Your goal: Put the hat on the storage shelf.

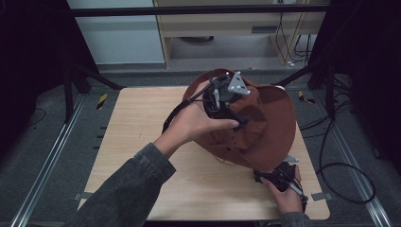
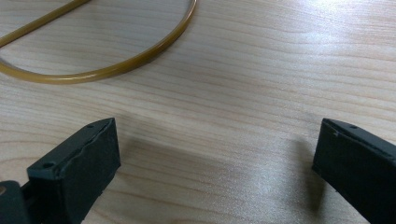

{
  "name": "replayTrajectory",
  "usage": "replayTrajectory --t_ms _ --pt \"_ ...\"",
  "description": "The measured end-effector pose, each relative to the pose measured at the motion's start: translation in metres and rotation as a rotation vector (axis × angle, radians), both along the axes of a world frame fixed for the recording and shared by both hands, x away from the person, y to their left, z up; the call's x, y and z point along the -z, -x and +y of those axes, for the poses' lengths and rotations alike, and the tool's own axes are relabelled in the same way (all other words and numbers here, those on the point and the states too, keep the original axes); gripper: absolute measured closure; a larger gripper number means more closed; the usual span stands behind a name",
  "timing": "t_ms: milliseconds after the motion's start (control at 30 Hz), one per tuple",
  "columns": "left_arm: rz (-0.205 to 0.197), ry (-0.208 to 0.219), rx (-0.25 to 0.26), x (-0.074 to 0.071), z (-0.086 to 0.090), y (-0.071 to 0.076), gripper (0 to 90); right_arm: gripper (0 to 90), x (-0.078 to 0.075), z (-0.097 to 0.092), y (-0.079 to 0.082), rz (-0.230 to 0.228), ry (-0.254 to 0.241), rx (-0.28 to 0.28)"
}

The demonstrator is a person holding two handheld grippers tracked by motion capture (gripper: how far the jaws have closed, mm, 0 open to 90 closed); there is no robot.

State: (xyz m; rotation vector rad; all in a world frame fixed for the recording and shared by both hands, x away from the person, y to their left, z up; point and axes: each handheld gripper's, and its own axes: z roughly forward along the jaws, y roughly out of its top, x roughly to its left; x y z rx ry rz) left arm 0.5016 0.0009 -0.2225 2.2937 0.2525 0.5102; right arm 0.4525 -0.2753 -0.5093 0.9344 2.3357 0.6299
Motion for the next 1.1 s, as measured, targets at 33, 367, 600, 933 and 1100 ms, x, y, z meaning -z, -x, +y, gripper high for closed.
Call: replayTrajectory --t_ms 33,367,600,933,1100 --pt "-0.001 0.001 -0.002 -0.001 0.002 0.001 13.4 0.7 0.000 0.000 0.000 -0.001 0.003 -0.001" --pt "-0.016 0.022 -0.060 -0.009 0.042 0.005 12.7 0.7 0.001 0.000 0.000 -0.015 0.010 0.007" --pt "-0.024 0.054 -0.132 -0.013 0.086 0.004 11.9 0.7 0.000 0.000 0.000 -0.014 0.009 0.006" --pt "-0.027 0.097 -0.218 -0.012 0.136 0.003 11.1 0.7 0.000 0.000 0.000 -0.013 0.010 0.004" --pt "-0.028 0.117 -0.262 -0.005 0.160 0.002 10.6 0.7 0.000 0.000 0.000 -0.013 0.010 0.004"
